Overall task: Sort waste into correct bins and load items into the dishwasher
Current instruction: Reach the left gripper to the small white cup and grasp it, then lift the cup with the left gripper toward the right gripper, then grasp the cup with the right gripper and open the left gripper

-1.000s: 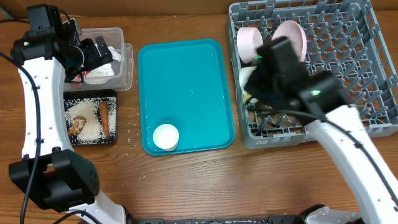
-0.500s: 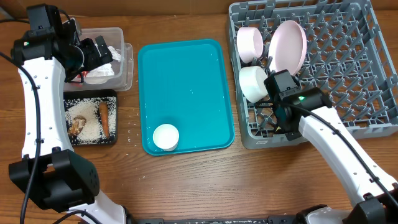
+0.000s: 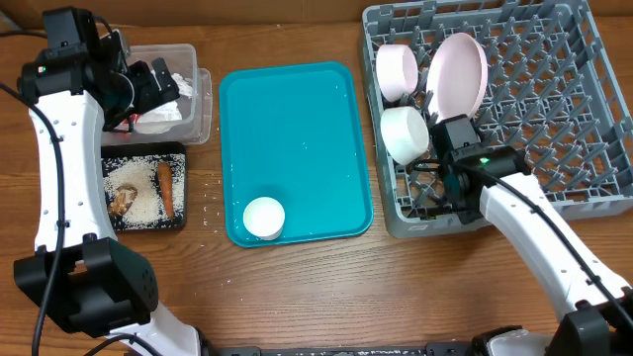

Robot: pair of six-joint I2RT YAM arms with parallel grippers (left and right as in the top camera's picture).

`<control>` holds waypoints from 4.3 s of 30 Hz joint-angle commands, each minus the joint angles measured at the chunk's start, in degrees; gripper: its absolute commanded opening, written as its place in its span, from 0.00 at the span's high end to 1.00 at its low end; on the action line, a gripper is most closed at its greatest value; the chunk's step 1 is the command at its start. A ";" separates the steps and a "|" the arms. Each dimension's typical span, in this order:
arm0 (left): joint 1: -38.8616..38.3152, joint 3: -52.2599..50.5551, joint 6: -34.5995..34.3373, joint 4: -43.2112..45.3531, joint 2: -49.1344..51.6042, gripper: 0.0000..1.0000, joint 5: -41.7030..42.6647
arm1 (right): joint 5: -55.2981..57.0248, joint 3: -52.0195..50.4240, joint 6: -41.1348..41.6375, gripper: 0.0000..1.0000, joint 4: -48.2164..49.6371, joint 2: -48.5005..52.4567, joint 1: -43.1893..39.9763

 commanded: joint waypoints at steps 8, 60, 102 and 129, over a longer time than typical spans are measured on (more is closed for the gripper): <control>-16.41 -0.72 20.98 -18.75 0.55 0.36 14.80 | -16.55 21.70 -47.23 0.09 0.96 -4.11 -0.35; -27.80 -27.17 8.74 -8.70 0.44 0.43 -5.92 | -17.62 21.49 -47.65 0.08 1.01 -2.95 -0.31; -15.30 -6.86 23.06 -9.35 0.44 0.96 78.97 | -93.22 14.38 -69.64 0.08 51.45 4.39 0.02; -17.20 -6.86 23.04 -8.41 0.44 0.96 78.42 | -95.84 14.38 -70.82 0.30 52.54 4.39 1.68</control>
